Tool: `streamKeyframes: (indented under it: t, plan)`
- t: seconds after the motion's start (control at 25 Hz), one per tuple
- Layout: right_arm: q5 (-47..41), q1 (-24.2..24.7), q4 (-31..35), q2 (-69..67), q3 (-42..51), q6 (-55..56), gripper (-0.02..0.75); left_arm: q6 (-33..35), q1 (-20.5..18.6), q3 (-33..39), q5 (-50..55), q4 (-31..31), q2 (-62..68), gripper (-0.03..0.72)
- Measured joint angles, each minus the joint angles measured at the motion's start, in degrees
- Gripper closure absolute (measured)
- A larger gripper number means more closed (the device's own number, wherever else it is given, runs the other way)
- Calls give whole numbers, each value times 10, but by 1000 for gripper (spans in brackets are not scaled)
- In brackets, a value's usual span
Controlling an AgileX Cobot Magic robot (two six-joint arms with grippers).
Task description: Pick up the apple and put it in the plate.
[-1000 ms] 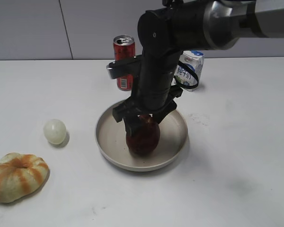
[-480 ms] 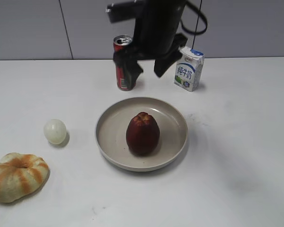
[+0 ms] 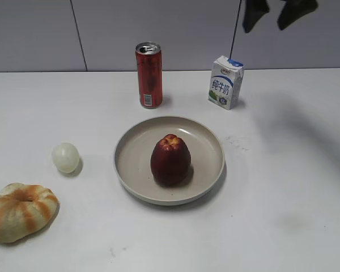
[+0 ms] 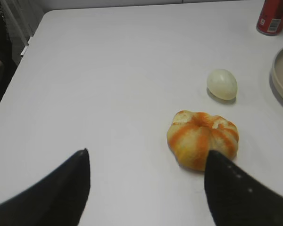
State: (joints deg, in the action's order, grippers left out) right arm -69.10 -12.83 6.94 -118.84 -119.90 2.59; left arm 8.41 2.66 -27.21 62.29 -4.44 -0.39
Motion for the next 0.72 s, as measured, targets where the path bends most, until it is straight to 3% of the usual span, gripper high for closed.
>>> streamKeyframes:
  t: [0.28,0.72]
  plan:
    - [0,96,-22,110,149,1,158,0,0,0,0,0,0,116]
    - [0,100,-41,419,528,-1,160,0,0,0,0,0,0,116]
